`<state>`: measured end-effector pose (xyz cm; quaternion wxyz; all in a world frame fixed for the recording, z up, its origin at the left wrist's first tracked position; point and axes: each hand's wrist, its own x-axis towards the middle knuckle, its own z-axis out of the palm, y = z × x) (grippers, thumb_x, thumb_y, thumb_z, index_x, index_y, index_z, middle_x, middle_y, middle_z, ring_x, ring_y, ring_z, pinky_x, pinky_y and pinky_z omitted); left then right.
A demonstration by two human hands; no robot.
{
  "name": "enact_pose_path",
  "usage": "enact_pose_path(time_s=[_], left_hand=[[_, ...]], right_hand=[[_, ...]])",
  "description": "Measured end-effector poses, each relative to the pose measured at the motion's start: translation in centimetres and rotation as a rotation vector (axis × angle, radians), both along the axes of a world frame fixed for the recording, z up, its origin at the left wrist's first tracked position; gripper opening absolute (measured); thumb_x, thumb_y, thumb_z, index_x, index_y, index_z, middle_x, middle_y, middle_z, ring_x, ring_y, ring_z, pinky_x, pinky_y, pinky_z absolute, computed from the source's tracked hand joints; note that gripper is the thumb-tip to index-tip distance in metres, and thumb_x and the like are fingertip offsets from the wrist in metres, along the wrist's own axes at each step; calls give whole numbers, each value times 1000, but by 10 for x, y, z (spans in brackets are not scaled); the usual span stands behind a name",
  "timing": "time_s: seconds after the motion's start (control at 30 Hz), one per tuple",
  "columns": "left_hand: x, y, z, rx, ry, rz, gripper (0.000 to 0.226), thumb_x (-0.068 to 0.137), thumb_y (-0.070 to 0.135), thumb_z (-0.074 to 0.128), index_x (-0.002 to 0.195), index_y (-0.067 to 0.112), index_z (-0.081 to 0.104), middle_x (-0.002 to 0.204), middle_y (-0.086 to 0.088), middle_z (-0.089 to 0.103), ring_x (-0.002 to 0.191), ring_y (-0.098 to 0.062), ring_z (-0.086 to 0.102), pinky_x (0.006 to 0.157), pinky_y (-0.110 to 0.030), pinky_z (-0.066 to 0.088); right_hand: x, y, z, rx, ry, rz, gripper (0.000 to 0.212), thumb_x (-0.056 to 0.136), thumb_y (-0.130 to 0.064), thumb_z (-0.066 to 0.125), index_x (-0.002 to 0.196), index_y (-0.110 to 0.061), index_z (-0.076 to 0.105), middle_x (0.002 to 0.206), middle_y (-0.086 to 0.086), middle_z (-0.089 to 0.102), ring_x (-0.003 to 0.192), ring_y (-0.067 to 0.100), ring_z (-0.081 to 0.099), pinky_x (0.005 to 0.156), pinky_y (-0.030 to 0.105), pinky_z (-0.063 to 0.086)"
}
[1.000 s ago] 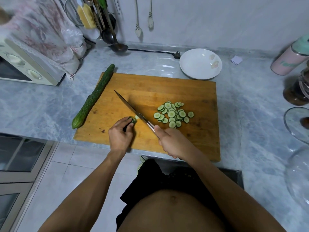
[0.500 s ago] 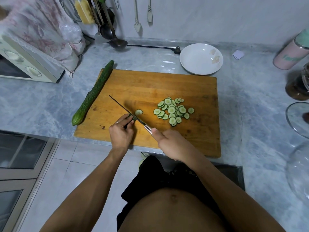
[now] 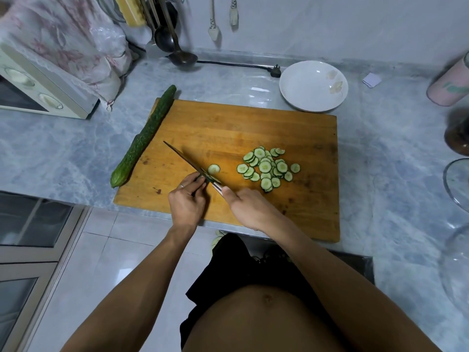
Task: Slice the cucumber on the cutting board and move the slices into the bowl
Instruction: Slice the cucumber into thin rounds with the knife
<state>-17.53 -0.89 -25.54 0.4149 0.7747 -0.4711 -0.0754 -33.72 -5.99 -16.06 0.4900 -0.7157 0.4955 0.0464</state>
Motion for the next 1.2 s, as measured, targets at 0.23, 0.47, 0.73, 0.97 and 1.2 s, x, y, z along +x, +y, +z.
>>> enact_pose_path(time_s=[0.23,0.47,0.73,0.97,1.2], left_hand=[[4,0,2,21,18,0,20,84,2,71,103,5,76,113,-8,72,101,-17,67,94,-9,42],[1,-1,-2,8,8,43,16,85,6,73,100,5,77,110,-7,72,98,-16,66,91,-2,38],[2,0,-2,2,15,48,16,81,3,72,96,6,79,107,-6,74,97,-16,69,90,-21,51],[-2,2,1,13,46,68,19,80,-4,70,96,3,78,110,-9,72,94,-5,62,89,1,37],[3,0,1,29,27,49,20,80,-5,67,97,0,77,110,-14,72,95,-15,66,87,-3,39]], right_hand=[[-5,-5,-8,52,-55,-107,62,100,-60,27,70,-14,55,68,4,52,57,20,49,66,33,42],[-25,1,13,80,-97,-104,64,101,-59,27,76,-10,59,66,4,53,54,18,49,63,32,42],[-26,15,17,-40,-35,16,67,101,-60,23,63,-11,48,70,6,50,63,21,51,57,35,35],[-23,16,15,-57,-36,17,65,102,-57,23,59,-13,43,64,5,48,60,19,48,57,35,34],[-10,12,12,-70,-41,35,64,103,-56,23,58,-14,40,63,5,44,57,20,43,53,34,28]])
